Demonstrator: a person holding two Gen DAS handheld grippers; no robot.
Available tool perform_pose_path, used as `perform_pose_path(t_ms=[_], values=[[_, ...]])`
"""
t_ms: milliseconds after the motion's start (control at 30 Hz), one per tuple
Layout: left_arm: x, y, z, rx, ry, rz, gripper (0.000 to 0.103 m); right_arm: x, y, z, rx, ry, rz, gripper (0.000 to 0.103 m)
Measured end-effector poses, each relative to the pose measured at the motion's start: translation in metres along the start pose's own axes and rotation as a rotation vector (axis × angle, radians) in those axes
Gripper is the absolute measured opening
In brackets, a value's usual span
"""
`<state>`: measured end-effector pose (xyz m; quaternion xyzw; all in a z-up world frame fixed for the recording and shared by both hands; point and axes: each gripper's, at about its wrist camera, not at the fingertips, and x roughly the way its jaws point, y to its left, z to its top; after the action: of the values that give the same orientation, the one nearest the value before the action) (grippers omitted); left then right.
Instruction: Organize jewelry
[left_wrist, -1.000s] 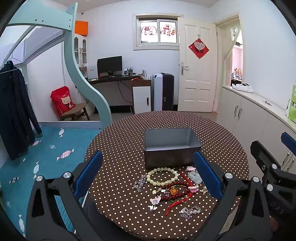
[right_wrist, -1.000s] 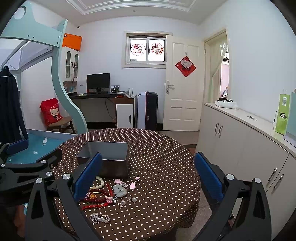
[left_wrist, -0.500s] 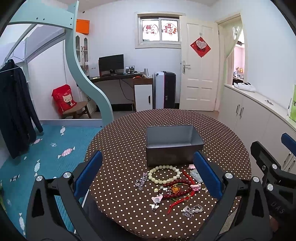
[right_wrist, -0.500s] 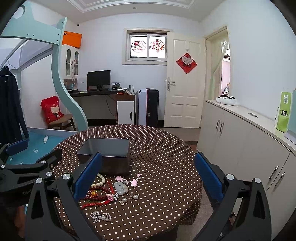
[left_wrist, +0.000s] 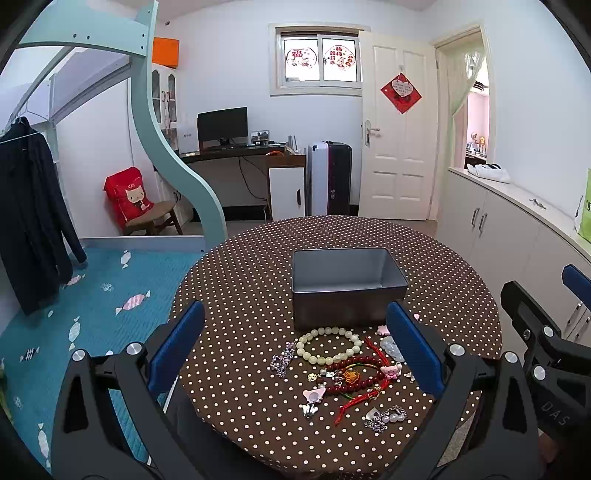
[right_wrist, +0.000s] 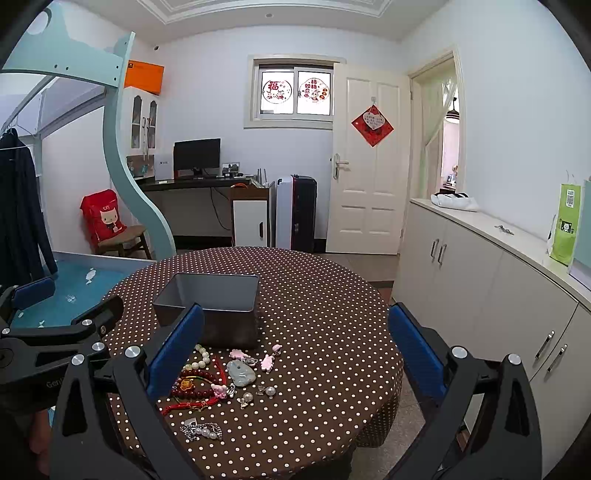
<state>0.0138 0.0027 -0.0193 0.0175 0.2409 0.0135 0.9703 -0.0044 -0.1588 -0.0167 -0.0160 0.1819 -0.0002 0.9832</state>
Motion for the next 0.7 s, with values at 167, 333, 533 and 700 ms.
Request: perform_pose_path(t_ms=[167,333,533,700], values=[[0.0011,-0.0002,0.0010,0.000,0.004,-0.001,0.098,0.0010,0.0001,-0.0002,0.002,0.008,0.001,0.096],[0.0030,0.0001,0.0020,0.001,0.009,-0.002,0.098,0.0018,-0.0003,0.0009,0.002,0.014,0.001,0.096],[0.0061,0.0005,0.0029,-0.001,0.012,-0.003,0.098,0.0024,-0.0006,0.0015,0.004,0.019,0.003,0.096],[0.0079,0.0013,0.0012,-0.001,0.015,0.001,0.098,0.0036,-0.0014,0.0025,0.004,0.026,0.001,0.096]])
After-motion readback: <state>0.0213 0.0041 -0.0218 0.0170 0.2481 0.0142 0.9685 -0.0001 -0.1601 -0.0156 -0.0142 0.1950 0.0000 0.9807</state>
